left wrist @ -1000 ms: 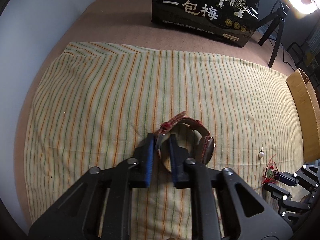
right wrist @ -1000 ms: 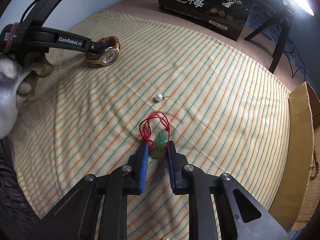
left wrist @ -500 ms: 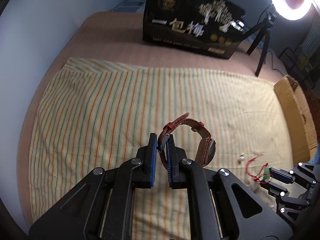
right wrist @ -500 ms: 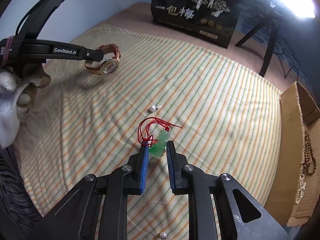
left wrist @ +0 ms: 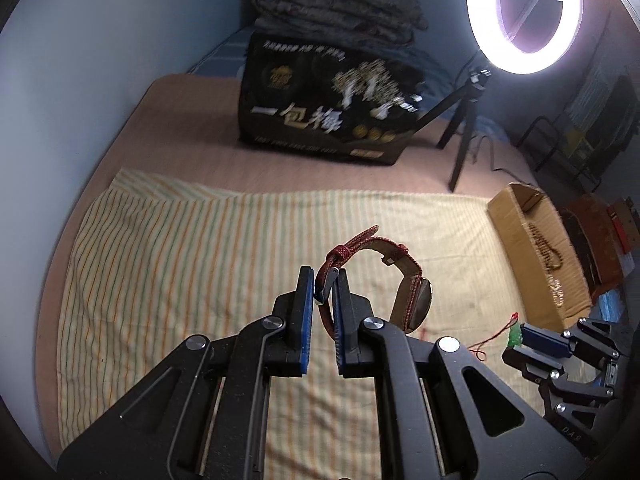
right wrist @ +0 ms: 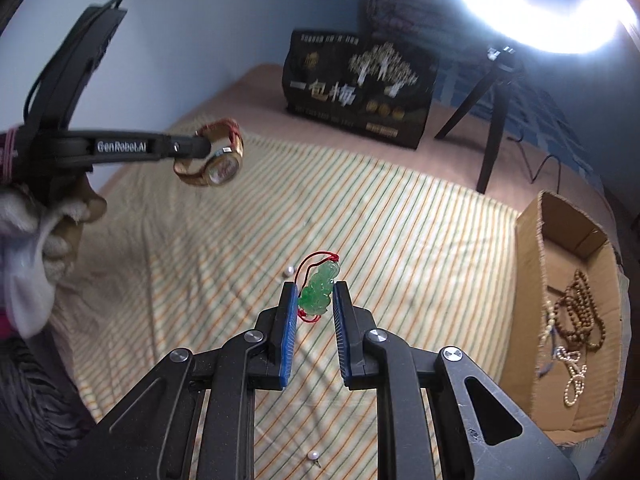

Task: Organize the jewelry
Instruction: 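Lift and carry the watch and jade pendant with both tools over the box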

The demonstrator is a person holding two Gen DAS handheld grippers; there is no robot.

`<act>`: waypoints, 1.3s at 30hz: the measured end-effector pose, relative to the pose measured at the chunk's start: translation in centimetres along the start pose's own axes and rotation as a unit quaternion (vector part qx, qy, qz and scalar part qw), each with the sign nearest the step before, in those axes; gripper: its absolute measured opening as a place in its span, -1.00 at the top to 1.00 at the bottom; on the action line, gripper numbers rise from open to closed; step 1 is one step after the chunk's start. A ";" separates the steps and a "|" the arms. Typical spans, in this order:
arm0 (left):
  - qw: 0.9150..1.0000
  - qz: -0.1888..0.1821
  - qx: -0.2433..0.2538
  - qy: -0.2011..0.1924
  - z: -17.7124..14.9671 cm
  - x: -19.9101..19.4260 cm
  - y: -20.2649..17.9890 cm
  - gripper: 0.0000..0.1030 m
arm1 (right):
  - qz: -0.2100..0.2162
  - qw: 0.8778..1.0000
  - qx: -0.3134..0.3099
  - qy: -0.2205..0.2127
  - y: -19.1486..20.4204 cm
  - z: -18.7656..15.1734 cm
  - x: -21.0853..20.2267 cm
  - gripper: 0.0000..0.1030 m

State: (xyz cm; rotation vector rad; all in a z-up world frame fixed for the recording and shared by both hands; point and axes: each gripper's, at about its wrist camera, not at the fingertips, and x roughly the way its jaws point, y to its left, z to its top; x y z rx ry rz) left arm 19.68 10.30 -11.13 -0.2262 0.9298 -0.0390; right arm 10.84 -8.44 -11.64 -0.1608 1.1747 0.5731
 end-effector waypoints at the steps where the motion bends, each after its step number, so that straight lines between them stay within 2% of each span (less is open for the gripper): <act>1: 1.000 -0.001 0.004 -0.004 0.1 -0.3 -0.5 0.86 | 0.001 1.000 0.005 -0.007 -0.2 0.2 -0.7 0.69; 15: 0.997 -0.057 0.038 -0.026 1.0 -1.8 -7.5 0.86 | -0.027 0.996 0.053 -0.072 -5.5 1.4 -6.5 0.69; 26: 0.993 -0.096 0.062 -0.035 1.2 -1.9 -13.5 0.86 | -0.052 0.982 0.126 -0.130 -12.3 0.7 -12.0 0.69; 33: 0.990 -0.117 0.074 -0.031 1.2 -1.1 -17.0 0.86 | -0.070 0.973 0.169 -0.143 -16.4 -0.8 -13.7 0.69; 39: 0.988 -0.128 0.079 -0.025 1.8 0.6 -20.0 0.86 | -0.089 0.969 0.187 -0.135 -18.6 -2.4 -14.3 0.69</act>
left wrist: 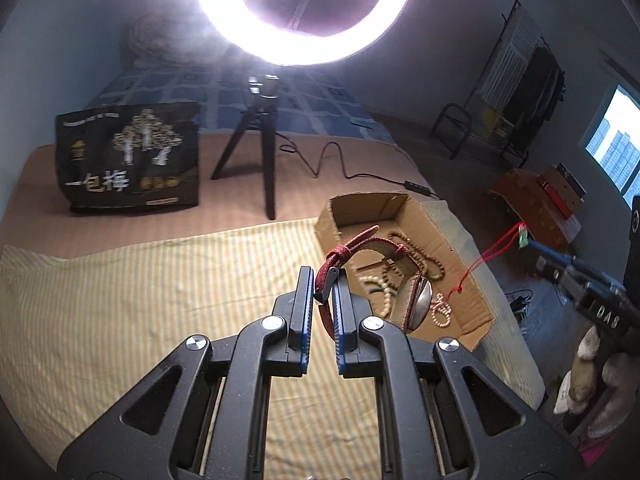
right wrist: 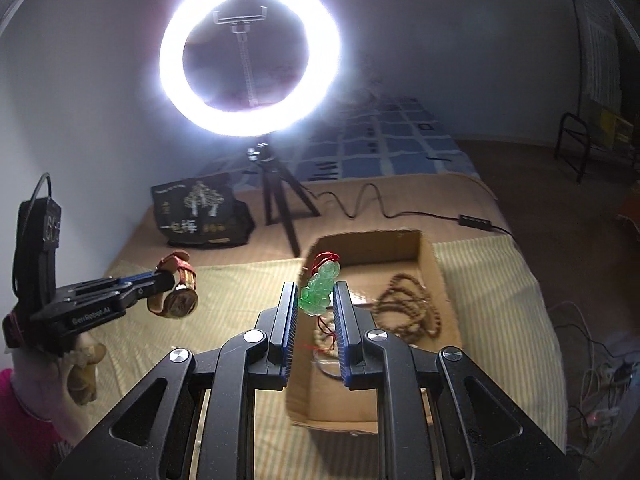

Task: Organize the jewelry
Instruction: 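Lift and carry the watch and jade pendant with both tools over the box, then open both tools to drop the watch and pendant into the box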

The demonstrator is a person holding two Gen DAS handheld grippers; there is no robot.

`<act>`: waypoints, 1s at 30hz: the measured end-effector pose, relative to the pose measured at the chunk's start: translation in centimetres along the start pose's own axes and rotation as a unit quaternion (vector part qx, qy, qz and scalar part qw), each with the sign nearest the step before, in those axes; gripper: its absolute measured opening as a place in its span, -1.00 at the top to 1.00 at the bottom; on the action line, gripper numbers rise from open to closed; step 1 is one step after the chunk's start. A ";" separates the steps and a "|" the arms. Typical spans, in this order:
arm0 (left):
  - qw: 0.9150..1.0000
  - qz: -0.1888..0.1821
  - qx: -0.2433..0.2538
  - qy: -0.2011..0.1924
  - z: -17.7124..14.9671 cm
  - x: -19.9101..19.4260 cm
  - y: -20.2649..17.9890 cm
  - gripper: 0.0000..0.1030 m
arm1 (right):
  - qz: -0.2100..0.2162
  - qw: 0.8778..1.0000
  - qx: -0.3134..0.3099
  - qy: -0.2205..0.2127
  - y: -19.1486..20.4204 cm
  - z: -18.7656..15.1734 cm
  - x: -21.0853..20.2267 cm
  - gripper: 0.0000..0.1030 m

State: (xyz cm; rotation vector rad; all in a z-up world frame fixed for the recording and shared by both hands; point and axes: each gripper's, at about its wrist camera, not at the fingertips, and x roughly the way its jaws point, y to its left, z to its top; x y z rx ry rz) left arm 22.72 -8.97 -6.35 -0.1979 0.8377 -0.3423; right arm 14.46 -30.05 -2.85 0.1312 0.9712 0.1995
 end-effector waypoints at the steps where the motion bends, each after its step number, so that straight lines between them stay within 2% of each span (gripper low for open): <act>1: 1.000 -0.003 -0.001 0.002 0.2 0.5 -0.3 0.86 | -0.004 1.000 0.001 0.004 -0.4 -0.2 0.1 0.69; 13: 1.000 0.001 0.009 0.026 0.6 6.5 -4.1 0.86 | -0.031 0.999 0.012 0.040 -3.6 -1.8 2.1 0.69; 22: 0.999 0.008 0.012 0.051 0.5 10.3 -4.8 0.86 | -0.042 0.996 0.012 0.076 -5.2 -3.0 4.1 0.69; 30: 0.998 0.003 0.008 0.060 0.5 11.6 -5.1 0.86 | -0.036 0.995 0.015 0.097 -5.7 -3.4 5.3 0.69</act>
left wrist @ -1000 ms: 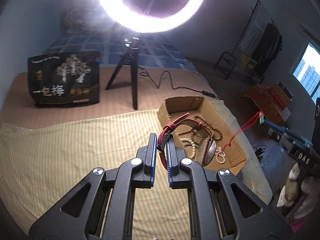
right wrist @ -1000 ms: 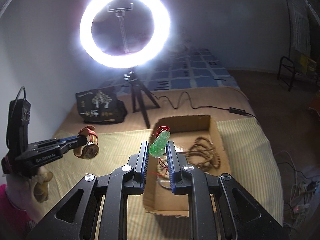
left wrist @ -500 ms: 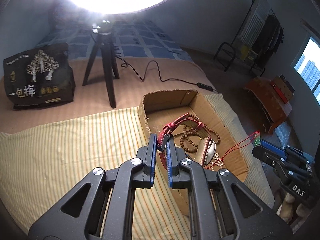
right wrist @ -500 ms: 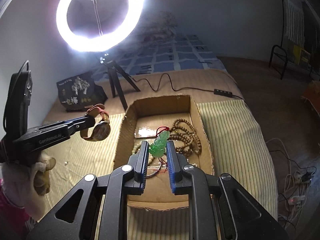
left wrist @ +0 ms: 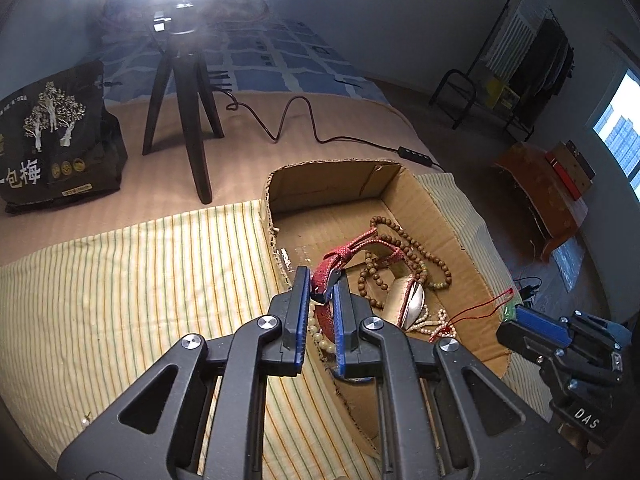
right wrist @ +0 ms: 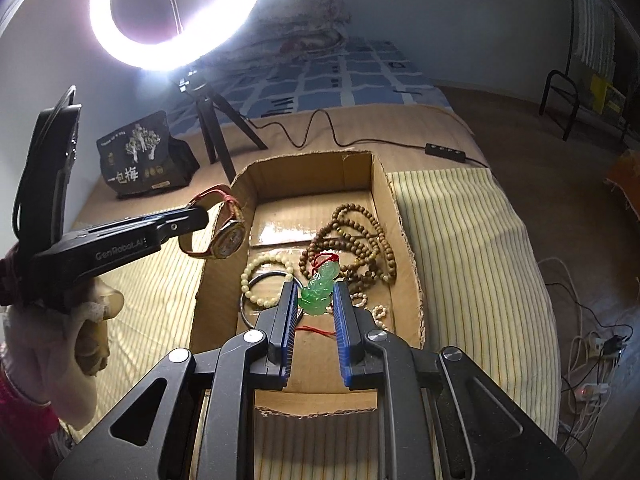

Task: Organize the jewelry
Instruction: 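Open both tools to drop the watch and pendant into the box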

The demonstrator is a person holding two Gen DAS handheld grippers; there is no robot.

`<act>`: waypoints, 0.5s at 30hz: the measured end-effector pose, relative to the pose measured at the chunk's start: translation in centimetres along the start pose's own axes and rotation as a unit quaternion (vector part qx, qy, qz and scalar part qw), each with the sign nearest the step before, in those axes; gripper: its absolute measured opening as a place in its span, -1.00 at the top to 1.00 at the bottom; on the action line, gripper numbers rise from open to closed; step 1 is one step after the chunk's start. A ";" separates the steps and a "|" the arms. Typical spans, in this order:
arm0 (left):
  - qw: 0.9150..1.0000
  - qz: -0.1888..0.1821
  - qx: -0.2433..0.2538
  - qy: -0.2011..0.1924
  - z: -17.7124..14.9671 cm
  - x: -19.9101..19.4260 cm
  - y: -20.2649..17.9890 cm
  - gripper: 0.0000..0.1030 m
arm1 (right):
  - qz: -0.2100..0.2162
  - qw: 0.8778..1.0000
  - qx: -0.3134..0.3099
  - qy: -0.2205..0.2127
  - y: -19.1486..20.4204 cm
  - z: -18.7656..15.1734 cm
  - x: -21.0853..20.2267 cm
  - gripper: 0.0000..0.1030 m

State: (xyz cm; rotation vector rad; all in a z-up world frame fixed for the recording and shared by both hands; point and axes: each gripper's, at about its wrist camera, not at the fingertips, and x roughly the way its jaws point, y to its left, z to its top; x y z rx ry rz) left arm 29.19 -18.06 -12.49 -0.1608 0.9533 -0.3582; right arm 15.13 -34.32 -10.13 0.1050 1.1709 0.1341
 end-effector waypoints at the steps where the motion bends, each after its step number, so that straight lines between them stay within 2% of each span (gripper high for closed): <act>1: 1.000 -0.001 0.000 0.001 0.0 0.1 -0.1 0.86 | 0.000 1.000 -0.001 0.002 0.1 0.0 0.1 0.69; 3: 1.000 -0.004 0.000 0.001 0.0 0.4 -0.2 0.80 | 0.000 1.000 -0.003 0.006 0.3 -0.1 0.4 0.68; 5: 1.000 -0.017 0.000 0.005 0.0 0.6 -0.3 0.45 | -0.003 1.000 -0.007 0.009 0.3 -0.2 0.5 0.68; 7: 1.000 -0.018 0.000 0.001 0.0 0.5 -0.4 0.18 | -0.006 1.000 -0.012 0.014 0.5 -0.2 0.7 0.68; 9: 1.000 -0.018 0.002 -0.005 0.1 0.1 -0.6 0.16 | -0.008 1.000 -0.017 0.023 0.6 -0.3 1.0 0.59; 11: 1.000 -0.019 -0.001 -0.007 0.2 -0.1 -0.5 0.16 | -0.017 0.999 -0.023 0.025 0.9 -0.5 1.2 0.17; 12: 1.000 -0.020 -0.003 -0.007 0.2 -0.2 -0.5 0.16 | -0.021 0.999 -0.026 0.025 1.0 -0.5 1.1 0.06; 13: 1.000 -0.020 -0.004 -0.008 0.2 -0.3 -0.4 0.16 | -0.024 0.999 -0.030 0.022 1.2 -0.5 1.0 -0.02; 15: 1.000 -0.019 -0.005 -0.009 0.2 -0.5 -0.3 0.16 | -0.025 0.999 -0.035 0.020 1.3 -0.6 0.9 -0.02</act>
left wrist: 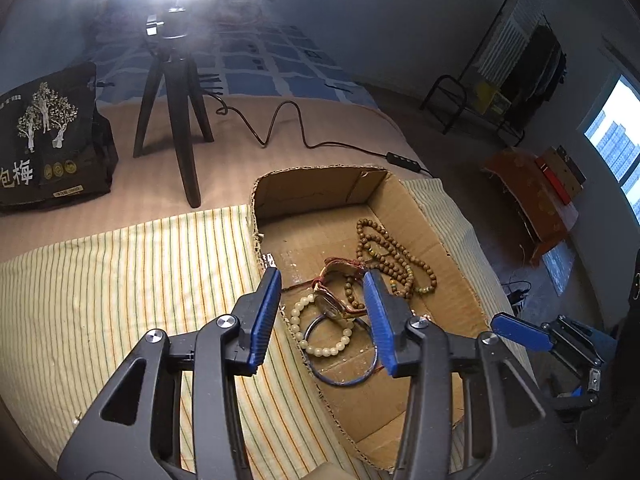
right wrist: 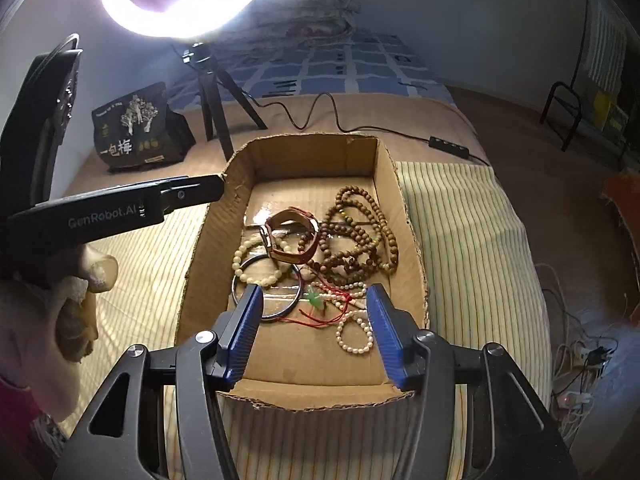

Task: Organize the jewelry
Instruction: 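Open both tools to drop the watch and pendant into the box, then move the left tool back over the sheet toward the pearl earring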

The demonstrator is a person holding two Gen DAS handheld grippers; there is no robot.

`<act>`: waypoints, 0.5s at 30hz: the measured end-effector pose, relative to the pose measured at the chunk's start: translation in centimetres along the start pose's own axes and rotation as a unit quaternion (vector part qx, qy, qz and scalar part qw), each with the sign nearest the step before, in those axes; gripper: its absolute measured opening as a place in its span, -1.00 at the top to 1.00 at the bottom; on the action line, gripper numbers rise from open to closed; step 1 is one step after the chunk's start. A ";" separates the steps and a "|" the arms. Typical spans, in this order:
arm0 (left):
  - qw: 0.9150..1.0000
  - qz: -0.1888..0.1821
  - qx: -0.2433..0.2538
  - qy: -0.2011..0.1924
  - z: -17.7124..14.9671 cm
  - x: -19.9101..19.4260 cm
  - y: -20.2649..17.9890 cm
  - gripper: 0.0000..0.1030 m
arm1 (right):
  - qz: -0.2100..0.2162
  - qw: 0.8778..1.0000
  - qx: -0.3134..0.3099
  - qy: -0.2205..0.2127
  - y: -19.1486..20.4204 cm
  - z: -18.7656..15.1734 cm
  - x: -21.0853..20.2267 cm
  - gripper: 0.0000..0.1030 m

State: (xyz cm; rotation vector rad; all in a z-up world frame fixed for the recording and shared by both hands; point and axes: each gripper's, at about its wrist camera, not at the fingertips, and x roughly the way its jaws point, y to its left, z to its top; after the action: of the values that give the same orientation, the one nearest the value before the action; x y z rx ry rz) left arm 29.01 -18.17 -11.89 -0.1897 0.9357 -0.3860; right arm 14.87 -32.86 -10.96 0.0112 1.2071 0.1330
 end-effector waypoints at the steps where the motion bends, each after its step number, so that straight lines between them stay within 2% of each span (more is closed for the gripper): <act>1: 1.000 0.000 0.000 -0.001 0.0 -0.1 0.0 0.16 | -0.001 1.000 -0.001 0.000 0.1 0.0 -0.1 -0.03; 15: 1.000 0.011 0.016 -0.016 -0.1 -3.0 0.9 0.16 | -0.007 1.000 -0.010 -0.013 1.3 -0.1 -1.6 -0.03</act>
State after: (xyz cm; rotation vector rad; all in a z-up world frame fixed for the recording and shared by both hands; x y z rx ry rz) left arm 27.53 -16.15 -10.01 -0.1559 0.8992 -0.3761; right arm 14.14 -31.76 -9.42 -0.0121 1.1806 0.1328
